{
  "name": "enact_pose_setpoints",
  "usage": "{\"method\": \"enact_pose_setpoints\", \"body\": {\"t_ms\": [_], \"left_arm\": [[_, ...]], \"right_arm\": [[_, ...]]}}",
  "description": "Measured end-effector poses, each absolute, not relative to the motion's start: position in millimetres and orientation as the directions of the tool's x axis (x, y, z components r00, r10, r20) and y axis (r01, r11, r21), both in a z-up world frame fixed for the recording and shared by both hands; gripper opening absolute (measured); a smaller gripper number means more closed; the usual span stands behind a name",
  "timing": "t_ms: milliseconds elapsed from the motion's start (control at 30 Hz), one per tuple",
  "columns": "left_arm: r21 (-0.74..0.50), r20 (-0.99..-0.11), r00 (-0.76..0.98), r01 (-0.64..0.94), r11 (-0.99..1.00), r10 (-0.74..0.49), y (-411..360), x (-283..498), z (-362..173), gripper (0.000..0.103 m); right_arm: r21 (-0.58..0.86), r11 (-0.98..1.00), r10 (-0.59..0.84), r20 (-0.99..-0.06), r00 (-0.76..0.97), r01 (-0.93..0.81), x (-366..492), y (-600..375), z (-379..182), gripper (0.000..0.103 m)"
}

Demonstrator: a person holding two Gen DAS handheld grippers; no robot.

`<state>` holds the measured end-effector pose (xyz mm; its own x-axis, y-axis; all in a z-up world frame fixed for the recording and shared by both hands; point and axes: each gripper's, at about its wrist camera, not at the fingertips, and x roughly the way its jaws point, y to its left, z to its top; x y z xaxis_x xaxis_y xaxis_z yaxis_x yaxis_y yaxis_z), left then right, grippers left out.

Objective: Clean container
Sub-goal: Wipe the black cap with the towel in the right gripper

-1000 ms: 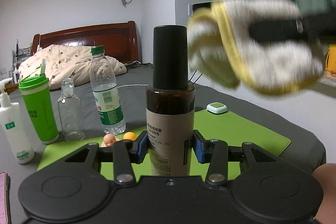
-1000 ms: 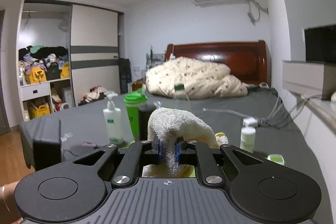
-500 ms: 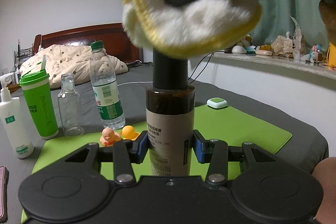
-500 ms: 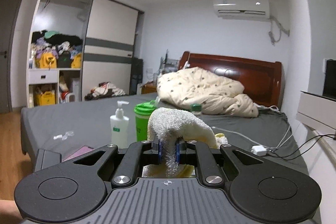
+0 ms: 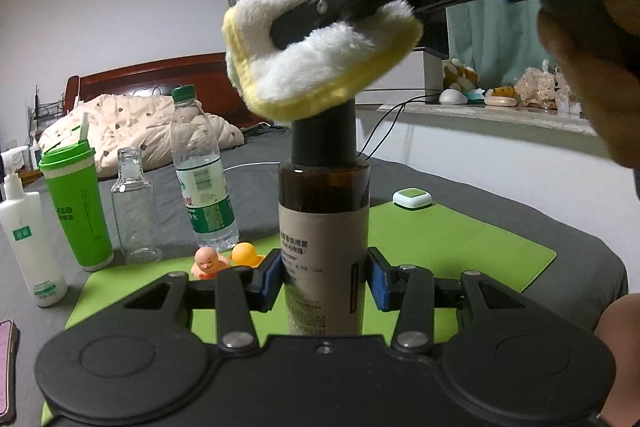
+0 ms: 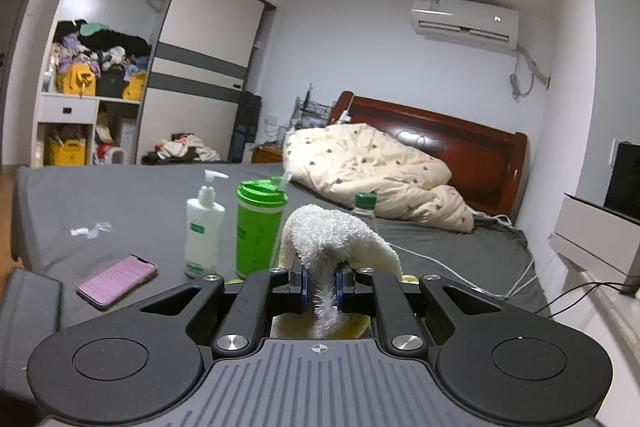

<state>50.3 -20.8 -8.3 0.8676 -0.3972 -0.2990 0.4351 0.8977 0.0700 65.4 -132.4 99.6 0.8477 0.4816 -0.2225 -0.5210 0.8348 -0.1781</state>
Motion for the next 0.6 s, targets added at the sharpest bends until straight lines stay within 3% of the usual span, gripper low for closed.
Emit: {"method": "enact_pose_setpoints", "body": {"t_ms": [600], "left_arm": [[0.062,-0.297,0.870,0.429,0.901,-0.394,-24,47,-7,0.043]], "right_arm": [[-0.182,0.875,0.412,-0.208,0.887,-0.449,79,-143,83,0.012]]}}
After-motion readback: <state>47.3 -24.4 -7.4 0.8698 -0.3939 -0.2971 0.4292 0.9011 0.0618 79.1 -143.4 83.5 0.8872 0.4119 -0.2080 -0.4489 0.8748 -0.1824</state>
